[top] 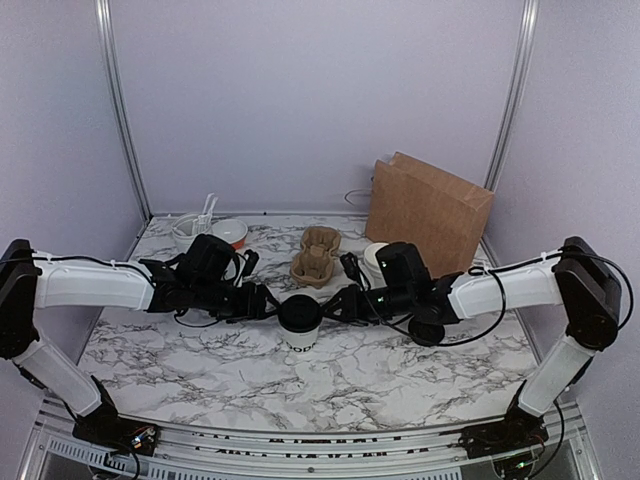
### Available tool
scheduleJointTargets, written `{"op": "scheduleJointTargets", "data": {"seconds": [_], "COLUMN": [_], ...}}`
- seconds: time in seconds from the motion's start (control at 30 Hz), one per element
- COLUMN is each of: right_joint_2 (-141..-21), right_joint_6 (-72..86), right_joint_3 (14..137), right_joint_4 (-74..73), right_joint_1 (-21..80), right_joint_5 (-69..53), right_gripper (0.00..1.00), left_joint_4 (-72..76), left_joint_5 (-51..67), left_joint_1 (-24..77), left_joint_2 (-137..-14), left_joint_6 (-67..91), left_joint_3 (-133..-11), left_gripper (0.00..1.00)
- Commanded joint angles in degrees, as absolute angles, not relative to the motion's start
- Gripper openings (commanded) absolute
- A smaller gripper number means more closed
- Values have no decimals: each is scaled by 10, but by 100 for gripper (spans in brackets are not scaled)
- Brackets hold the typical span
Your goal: Pack the takeout coffee
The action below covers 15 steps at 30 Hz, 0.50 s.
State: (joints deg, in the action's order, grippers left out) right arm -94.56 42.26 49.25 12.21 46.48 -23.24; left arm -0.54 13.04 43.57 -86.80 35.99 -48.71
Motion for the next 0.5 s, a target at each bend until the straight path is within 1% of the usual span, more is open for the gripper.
{"op": "scheduleJointTargets", "data": {"seconds": [0.0, 0.17, 0.47], "right_joint_2": [-935, -924, -908], "right_joint_6": [421, 431, 440], "right_joint_3": [516, 547, 553], "right_joint_4": [26, 27, 39], "right_joint_1": [470, 470, 470], "right_joint_5": [-196, -193, -174], "right_gripper": [26, 26, 26], "left_joint_4": [-95, -101, -116], "left_joint_5": [129, 143, 150], "left_joint_1": [441, 441, 442], "left_joint_2": [-884, -887, -894], "left_joint_6": [341, 331, 317], "left_joint_3": [-499, -536, -581], "left_gripper": [66, 66, 66]}}
